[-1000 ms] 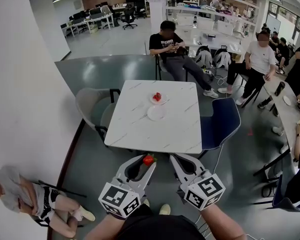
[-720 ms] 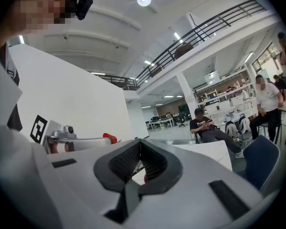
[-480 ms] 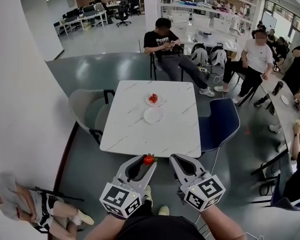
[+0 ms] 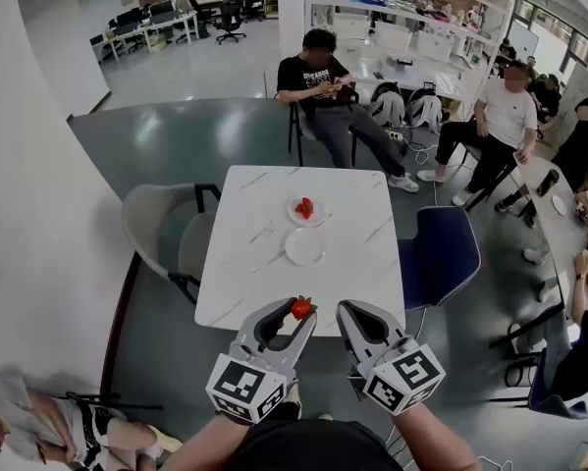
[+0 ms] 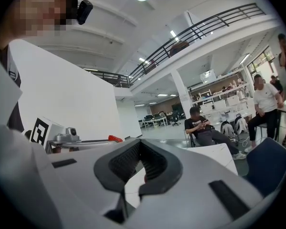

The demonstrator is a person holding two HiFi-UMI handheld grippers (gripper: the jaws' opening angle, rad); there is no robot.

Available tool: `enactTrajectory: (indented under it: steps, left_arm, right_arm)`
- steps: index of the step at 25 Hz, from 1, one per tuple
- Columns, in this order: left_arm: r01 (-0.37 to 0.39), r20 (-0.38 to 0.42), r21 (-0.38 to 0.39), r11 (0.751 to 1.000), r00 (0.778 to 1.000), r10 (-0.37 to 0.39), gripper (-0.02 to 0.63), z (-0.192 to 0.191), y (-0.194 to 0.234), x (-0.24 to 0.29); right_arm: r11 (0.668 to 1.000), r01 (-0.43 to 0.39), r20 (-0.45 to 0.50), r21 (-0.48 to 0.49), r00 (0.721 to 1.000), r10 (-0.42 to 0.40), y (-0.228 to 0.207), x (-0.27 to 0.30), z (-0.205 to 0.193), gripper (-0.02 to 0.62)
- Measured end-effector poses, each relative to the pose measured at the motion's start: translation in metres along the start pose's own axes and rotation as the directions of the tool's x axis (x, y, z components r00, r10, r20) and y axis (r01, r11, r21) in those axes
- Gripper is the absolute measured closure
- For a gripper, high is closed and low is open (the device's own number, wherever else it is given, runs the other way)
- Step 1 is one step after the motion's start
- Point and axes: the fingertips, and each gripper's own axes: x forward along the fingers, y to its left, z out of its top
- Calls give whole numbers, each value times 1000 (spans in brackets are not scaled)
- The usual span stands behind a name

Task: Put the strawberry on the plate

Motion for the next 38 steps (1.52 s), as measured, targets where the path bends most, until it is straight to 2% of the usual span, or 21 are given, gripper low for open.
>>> enactTrajectory:
  steps: [9,16,29,38]
  left_arm:
    - [78,-53,14,997,996,-77,457,-13,62,48]
    - [84,-82,11,996,993,-83,457,-30,92,81]
    - [-6,-153,13,1000,988,7,457,-74,150,181]
    - [-77,-254,31,997,964,83,457,-133,186,245]
  right_arm:
    - [997,74,-7,11,997,-74,-29,65,1,592]
    - [995,94,-18,18,995,-93,-56,96,-5,592]
    - [999,28,-88,38,996,-25,-151,168,-21,592]
    - [996,-23,-135,88,990,35,-213,204,-56,592]
